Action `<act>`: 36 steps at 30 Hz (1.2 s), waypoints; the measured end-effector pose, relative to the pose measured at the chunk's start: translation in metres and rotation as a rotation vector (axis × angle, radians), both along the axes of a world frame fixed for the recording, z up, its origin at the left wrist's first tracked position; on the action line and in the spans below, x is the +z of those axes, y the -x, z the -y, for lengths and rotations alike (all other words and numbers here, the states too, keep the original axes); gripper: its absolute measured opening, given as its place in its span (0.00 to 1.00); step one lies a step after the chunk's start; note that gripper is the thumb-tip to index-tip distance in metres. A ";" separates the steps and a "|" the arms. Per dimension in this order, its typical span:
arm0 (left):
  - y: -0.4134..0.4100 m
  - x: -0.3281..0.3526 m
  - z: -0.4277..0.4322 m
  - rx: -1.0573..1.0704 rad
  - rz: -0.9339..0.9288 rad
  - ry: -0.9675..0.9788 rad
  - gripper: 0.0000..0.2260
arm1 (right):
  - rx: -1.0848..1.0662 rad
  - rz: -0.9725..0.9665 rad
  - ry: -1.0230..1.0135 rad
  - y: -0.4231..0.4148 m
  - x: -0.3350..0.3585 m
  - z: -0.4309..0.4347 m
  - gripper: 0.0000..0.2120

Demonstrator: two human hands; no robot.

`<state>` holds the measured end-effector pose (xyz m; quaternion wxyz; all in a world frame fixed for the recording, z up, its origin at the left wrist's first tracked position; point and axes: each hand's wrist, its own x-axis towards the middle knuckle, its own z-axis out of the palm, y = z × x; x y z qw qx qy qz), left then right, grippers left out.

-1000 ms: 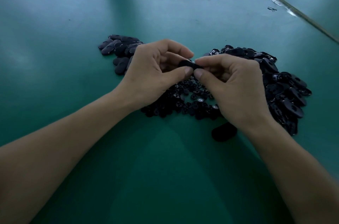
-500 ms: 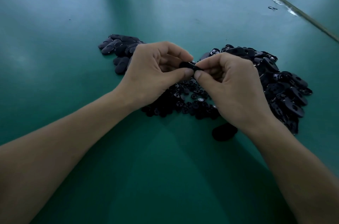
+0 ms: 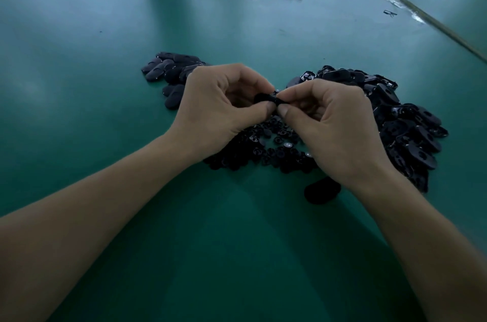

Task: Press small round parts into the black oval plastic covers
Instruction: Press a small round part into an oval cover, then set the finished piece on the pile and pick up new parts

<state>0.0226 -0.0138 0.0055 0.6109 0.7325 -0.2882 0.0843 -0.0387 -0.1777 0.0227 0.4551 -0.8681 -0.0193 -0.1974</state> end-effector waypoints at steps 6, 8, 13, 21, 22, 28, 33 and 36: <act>-0.003 0.000 -0.001 0.247 0.048 0.058 0.09 | -0.197 0.026 0.174 -0.004 0.001 0.007 0.12; -0.007 0.002 -0.003 0.312 0.019 0.082 0.08 | -0.266 -0.055 0.275 -0.008 0.003 0.016 0.15; -0.020 0.007 -0.009 0.397 -0.025 0.121 0.07 | -0.239 -0.257 0.539 -0.029 0.011 0.027 0.24; -0.037 0.007 -0.027 0.564 -0.129 0.055 0.02 | -0.111 -0.452 0.811 -0.065 0.015 0.023 0.30; -0.039 0.007 -0.029 0.601 -0.117 0.000 0.02 | -0.108 -0.445 0.814 -0.066 0.015 0.023 0.28; -0.045 0.001 -0.035 0.706 -0.123 -0.214 0.05 | -0.209 -0.282 0.750 -0.064 0.011 0.029 0.19; -0.048 -0.003 -0.037 0.726 -0.118 -0.277 0.07 | -0.246 -0.123 0.744 -0.059 0.012 0.028 0.19; -0.049 -0.004 -0.039 0.725 -0.097 -0.314 0.06 | -0.299 0.006 0.633 -0.053 0.018 0.028 0.18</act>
